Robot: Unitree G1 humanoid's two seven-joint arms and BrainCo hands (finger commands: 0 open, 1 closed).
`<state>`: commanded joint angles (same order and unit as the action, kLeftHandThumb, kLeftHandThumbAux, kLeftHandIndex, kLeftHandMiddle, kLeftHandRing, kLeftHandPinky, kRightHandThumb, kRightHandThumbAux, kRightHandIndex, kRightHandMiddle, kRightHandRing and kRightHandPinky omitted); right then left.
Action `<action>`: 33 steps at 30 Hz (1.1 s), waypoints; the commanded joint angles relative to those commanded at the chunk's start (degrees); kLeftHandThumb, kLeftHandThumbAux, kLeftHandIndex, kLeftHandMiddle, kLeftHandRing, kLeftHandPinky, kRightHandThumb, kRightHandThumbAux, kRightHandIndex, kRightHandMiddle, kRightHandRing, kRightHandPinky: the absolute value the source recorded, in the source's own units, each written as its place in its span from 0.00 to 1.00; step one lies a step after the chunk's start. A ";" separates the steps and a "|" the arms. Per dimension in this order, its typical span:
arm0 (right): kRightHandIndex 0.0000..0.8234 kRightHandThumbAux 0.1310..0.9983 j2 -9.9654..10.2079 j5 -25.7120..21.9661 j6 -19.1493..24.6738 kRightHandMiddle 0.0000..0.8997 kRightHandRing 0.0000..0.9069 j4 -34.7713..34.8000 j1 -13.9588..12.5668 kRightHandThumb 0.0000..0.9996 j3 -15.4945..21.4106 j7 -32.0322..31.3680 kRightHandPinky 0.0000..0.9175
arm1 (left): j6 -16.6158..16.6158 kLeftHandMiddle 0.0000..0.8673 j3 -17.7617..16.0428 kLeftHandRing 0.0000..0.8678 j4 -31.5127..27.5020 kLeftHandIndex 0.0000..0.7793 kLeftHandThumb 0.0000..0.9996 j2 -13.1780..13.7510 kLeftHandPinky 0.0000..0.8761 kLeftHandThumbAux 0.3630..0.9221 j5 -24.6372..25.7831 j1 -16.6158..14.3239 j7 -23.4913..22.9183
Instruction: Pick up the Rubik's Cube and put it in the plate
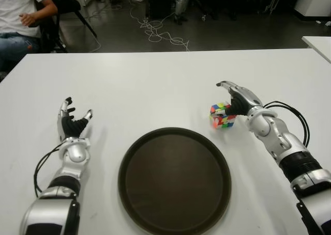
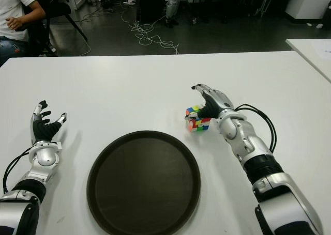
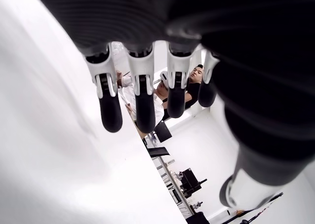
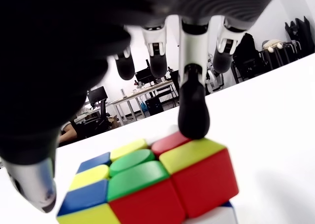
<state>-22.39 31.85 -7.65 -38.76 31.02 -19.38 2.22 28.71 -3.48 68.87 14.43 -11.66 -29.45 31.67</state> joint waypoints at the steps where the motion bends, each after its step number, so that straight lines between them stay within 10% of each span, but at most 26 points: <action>1: 0.00 0.62 0.03 -0.06 -0.02 0.00 0.00 -0.03 -0.02 0.00 0.00 0.02 0.00 | 0.02 0.18 -0.03 0.21 0.01 0.14 0.01 0.00 0.28 0.71 0.04 0.00 -0.05; 24: 0.00 0.64 0.11 -0.57 -1.32 0.00 0.00 -0.53 -0.03 0.00 0.66 2.50 0.00 | -0.48 0.18 0.62 0.23 0.08 0.14 0.00 0.26 0.33 0.71 -0.75 -0.12 0.61; 33: 0.00 0.52 2.44 -11.94 -11.85 0.00 0.00 -3.99 -0.87 0.00 7.02 -0.39 0.00 | -0.55 0.18 0.46 0.21 -0.04 0.14 0.00 0.15 0.25 0.72 -0.50 -0.10 0.23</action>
<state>-19.95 19.92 -19.50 -42.76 30.15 -12.37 1.82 28.16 -3.01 68.83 14.59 -12.15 -29.54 31.90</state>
